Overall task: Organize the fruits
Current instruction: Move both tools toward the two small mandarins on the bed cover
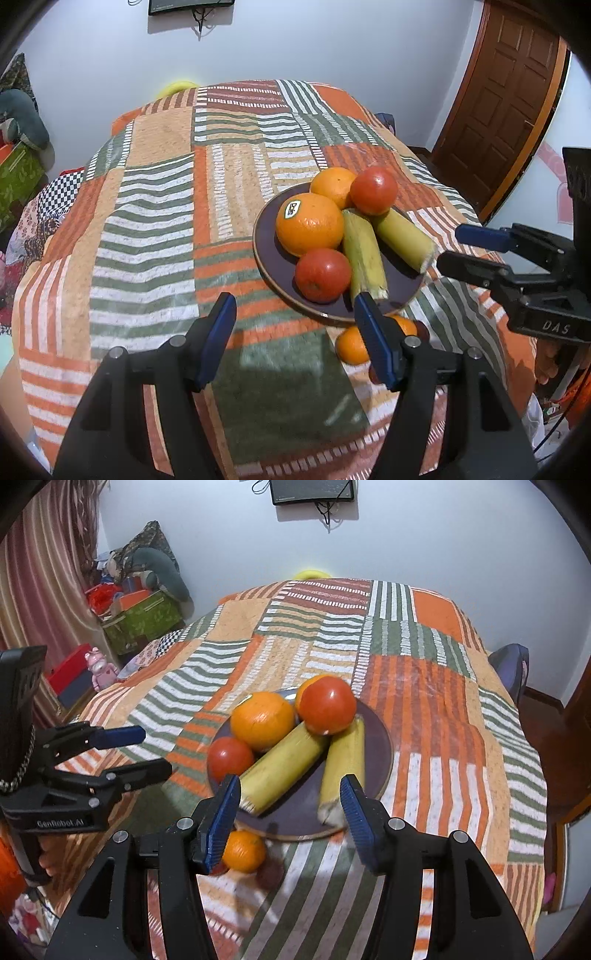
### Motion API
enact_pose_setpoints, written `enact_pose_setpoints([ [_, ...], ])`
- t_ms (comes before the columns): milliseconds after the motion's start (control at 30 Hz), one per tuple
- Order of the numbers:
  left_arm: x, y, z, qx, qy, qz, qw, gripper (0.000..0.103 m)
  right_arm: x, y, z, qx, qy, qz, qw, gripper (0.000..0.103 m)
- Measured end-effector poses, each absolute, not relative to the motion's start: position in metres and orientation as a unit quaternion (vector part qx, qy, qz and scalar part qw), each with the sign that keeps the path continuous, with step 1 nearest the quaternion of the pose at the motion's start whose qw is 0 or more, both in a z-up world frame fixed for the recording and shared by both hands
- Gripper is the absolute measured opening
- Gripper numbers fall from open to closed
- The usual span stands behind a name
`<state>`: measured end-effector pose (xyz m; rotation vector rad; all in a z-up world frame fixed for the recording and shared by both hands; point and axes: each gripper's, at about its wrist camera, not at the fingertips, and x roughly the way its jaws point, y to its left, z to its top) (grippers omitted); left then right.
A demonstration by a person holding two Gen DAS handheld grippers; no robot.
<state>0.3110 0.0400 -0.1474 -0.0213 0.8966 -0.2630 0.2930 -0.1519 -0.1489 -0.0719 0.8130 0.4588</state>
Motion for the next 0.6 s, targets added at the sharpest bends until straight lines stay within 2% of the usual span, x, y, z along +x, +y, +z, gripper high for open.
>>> enact_pose_setpoints([
  [600, 0.271, 0.039, -0.167, 0.001, 0.466, -0.132, 0.875, 0.073, 0.259, -0.147, -0.191, -0.018, 0.446, 0.235, 0.864, 0.053],
])
